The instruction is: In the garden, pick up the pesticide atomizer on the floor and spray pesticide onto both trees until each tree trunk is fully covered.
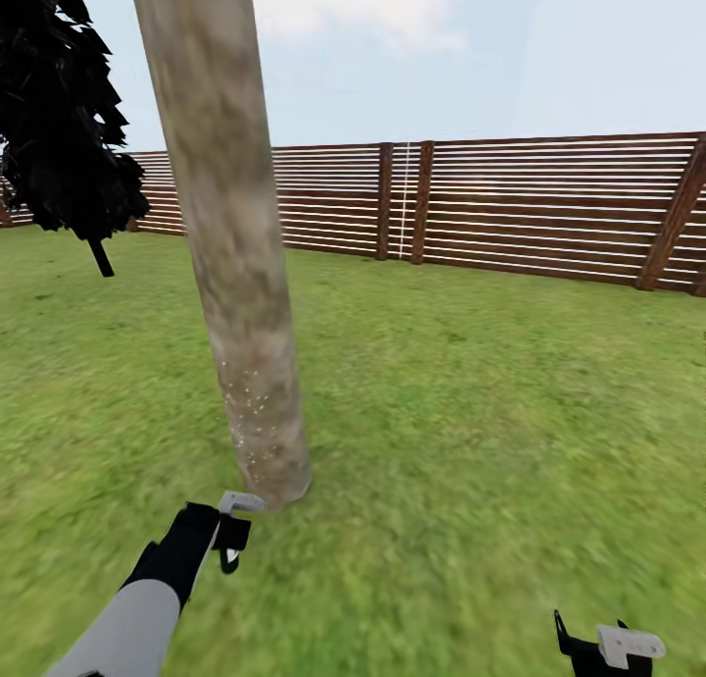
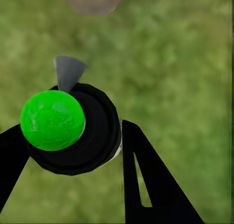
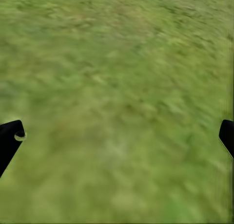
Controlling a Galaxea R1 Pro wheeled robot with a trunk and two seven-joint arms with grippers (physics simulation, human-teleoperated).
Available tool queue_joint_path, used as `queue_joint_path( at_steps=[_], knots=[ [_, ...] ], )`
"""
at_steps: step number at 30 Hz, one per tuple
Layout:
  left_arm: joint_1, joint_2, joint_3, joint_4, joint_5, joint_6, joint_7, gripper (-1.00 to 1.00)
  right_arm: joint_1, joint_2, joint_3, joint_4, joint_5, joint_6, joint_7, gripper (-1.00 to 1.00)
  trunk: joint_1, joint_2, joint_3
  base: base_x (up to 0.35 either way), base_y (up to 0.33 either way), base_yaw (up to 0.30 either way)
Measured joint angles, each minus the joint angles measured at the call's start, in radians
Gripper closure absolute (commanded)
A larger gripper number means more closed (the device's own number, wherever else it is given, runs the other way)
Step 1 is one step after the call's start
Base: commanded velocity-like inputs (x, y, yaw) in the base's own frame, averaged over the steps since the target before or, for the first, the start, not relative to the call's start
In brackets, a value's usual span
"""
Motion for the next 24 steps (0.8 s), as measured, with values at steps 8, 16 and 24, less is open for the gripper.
queue_joint_path(
  at_steps=[8,16,24],
  knots=[
    [0.017,-0.003,0.000,-0.031,0.044,-0.004,0.008,1.00,0.000,0.000,0.000,0.000,0.000,0.000,0.000,-1.00,0.000,0.000,0.000,0.081,-0.273,0.000],
    [0.016,-0.004,-0.002,-0.034,0.046,-0.003,0.009,1.00,0.000,0.000,0.000,0.000,0.000,0.000,-0.001,-1.00,0.000,0.000,0.000,0.012,-0.273,0.000],
    [0.015,-0.021,-0.003,-0.036,0.071,-0.007,0.013,1.00,0.000,0.000,0.000,0.000,0.000,0.000,-0.003,-1.00,0.000,0.000,0.000,0.070,-0.273,0.000]
  ],
)
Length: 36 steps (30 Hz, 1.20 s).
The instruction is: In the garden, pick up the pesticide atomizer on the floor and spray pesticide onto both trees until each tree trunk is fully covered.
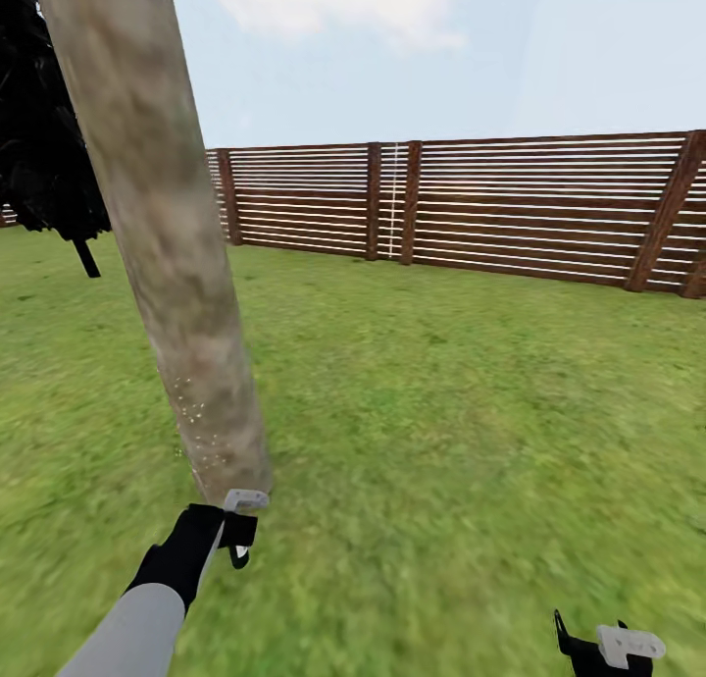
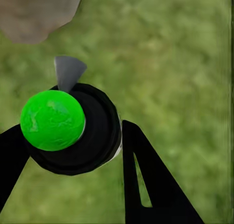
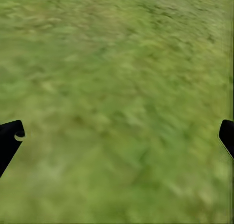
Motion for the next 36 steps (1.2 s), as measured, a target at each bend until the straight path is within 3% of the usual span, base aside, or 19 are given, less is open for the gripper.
queue_joint_path(
  at_steps=[3,5,9,14,18,26,31,34,36],
  knots=[
    [0.002,0.001,-0.001,0.009,-0.008,0.006,0.058,1.00,0.000,0.000,0.000,0.000,0.000,0.000,0.000,-1.00,0.000,0.000,0.000,0.072,-0.272,0.000],
    [0.040,0.015,0.008,0.013,-0.007,0.008,0.097,1.00,0.000,0.000,0.000,0.000,0.000,0.000,0.001,-1.00,0.000,0.000,0.000,0.021,-0.242,0.000],
    [0.086,0.024,0.094,-0.007,0.016,0.002,0.115,1.00,0.000,0.000,0.000,0.000,0.000,-0.001,0.001,-1.00,0.000,0.000,0.000,0.003,-0.055,0.000],
    [0.093,0.014,0.113,-0.196,0.021,0.012,0.106,1.00,0.000,0.000,0.000,0.000,0.000,-0.002,0.002,-1.00,0.000,0.000,0.000,0.000,-0.003,0.061],
    [0.094,-0.007,0.108,-0.221,0.035,0.015,0.104,1.00,0.000,0.000,0.000,0.000,0.000,-0.002,0.000,-1.00,0.000,0.000,0.000,0.000,0.000,0.252],
    [0.094,-0.019,0.103,-0.208,0.032,0.014,0.105,1.00,0.000,0.000,0.000,0.000,0.000,-0.002,0.000,-1.00,0.000,0.000,0.000,0.000,0.000,0.272],
    [0.088,-0.021,0.103,-0.202,0.034,0.006,0.108,1.00,0.000,0.001,0.001,0.000,0.000,-0.002,0.001,-1.00,0.000,0.000,0.000,0.000,0.000,0.046],
    [0.092,-0.020,0.107,-0.082,0.034,0.002,0.114,1.00,0.000,0.002,0.001,0.000,0.000,-0.002,0.002,-1.00,0.000,0.000,0.000,0.000,0.000,0.001],
    [0.091,-0.019,0.105,-0.065,0.032,0.001,0.116,1.00,0.000,0.002,0.001,0.000,0.000,-0.002,0.002,-1.00,0.000,0.000,0.000,0.000,0.000,0.000]
  ],
)
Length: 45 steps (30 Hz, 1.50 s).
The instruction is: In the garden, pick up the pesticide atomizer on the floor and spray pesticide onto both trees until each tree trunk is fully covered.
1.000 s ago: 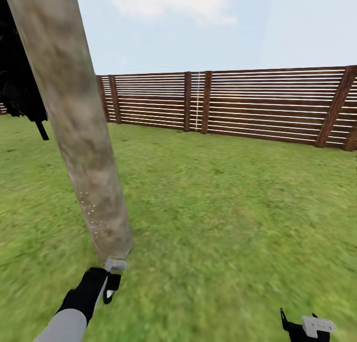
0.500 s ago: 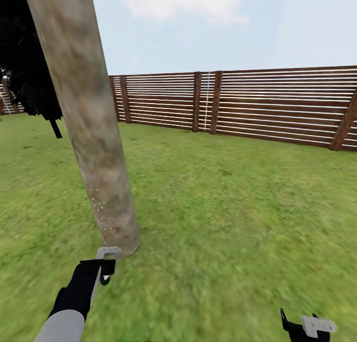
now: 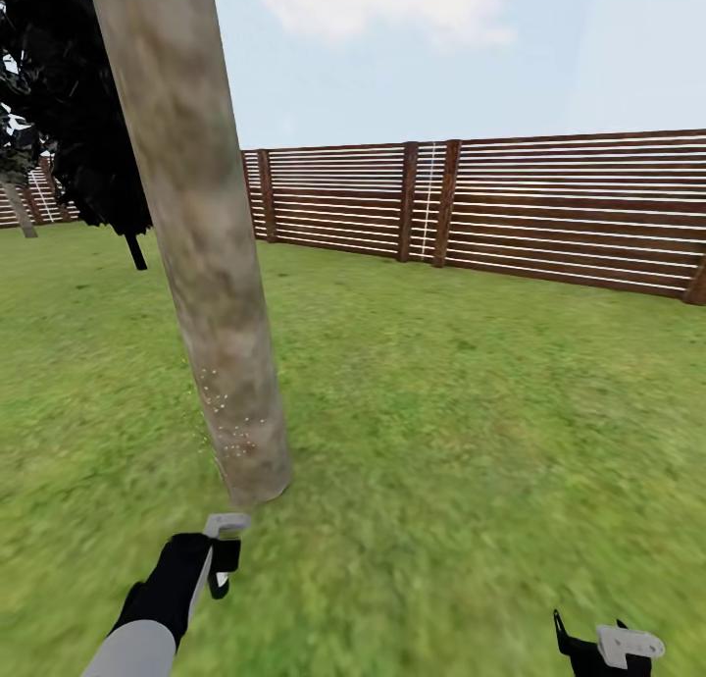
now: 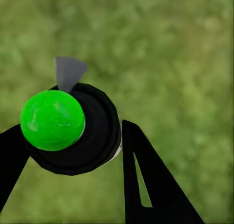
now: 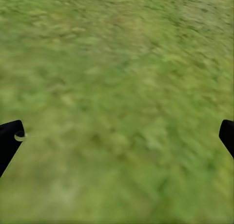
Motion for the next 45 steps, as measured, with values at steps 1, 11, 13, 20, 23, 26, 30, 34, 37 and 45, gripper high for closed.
queue_joint_path(
  at_steps=[1,11,13,20,23,26,30,34,37,45],
  knots=[
    [0.000,-0.002,-0.003,0.001,0.000,0.000,0.000,1.00,0.000,0.000,-0.001,0.000,0.000,0.000,0.000,-1.00,0.000,0.000,0.000,0.000,0.000,0.000],
    [-0.002,0.000,0.008,-0.038,-0.001,0.002,0.001,1.00,0.000,0.000,0.000,0.000,0.000,0.000,0.000,-1.00,0.000,0.000,0.000,0.044,-0.141,0.067],
    [-0.002,0.002,0.009,-0.040,0.000,0.002,-0.001,1.00,0.000,0.000,0.000,0.000,0.000,0.000,0.000,-1.00,0.000,0.000,0.000,0.008,-0.271,0.266],
    [-0.001,0.006,0.055,-0.042,-0.001,0.002,-0.001,1.00,0.000,0.000,0.000,0.000,0.000,0.000,0.000,-1.00,0.000,0.000,0.000,-0.107,-0.256,0.275],
    [-0.001,0.006,0.065,-0.041,0.000,0.002,-0.001,1.00,0.000,0.000,0.000,0.000,0.000,0.000,0.000,-1.00,0.000,0.000,0.000,0.016,-0.266,0.275],
    [-0.001,0.004,0.066,-0.041,0.000,0.002,-0.001,1.00,0.000,0.000,0.000,0.000,0.000,0.000,0.000,-1.00,0.000,0.000,0.000,0.159,-0.246,0.159],
    [-0.001,0.004,0.065,-0.041,0.000,0.002,-0.001,1.00,0.000,-0.001,-0.001,-0.001,0.000,0.000,0.000,-1.00,0.000,0.000,0.000,0.224,-0.208,0.018],
    [-0.001,0.003,0.063,-0.041,0.000,0.001,-0.001,1.00,0.000,-0.001,-0.001,-0.001,0.000,0.000,-0.001,-1.00,0.000,0.000,0.000,0.194,-0.223,0.001],
    [-0.001,0.003,0.062,-0.041,0.000,0.000,-0.001,1.00,0.000,-0.002,-0.001,-0.001,0.000,0.000,-0.001,-1.00,0.000,0.000,0.000,0.135,-0.253,0.000],
    [-0.001,0.003,0.064,-0.041,0.000,0.000,-0.001,1.00,0.000,-0.001,-0.001,0.000,0.000,0.000,-0.001,-1.00,0.000,0.000,0.000,0.016,-0.273,0.007]
  ],
)
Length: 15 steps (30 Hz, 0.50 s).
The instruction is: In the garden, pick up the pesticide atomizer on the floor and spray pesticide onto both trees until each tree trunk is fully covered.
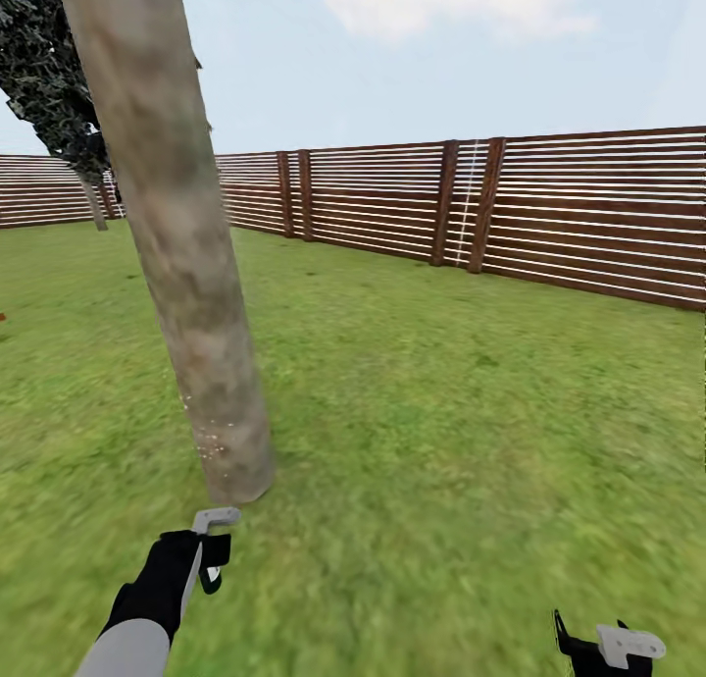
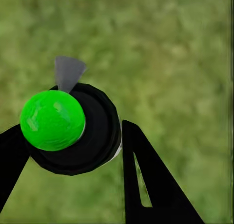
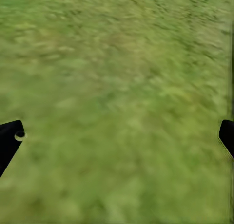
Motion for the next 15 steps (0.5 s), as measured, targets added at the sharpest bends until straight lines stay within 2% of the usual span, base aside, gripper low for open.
queue_joint_path(
  at_steps=[9,15],
  knots=[
    [-0.001,0.002,0.002,0.000,0.000,0.001,0.001,1.00,0.000,0.001,0.000,0.000,0.000,0.000,0.000,-1.00,0.000,0.000,0.000,0.006,-0.275,0.254],
    [0.000,0.003,0.002,-0.002,0.000,0.002,0.000,1.00,0.000,0.001,0.000,0.000,0.000,0.000,0.000,-1.00,0.000,0.000,0.000,0.132,-0.264,0.263]
  ],
)
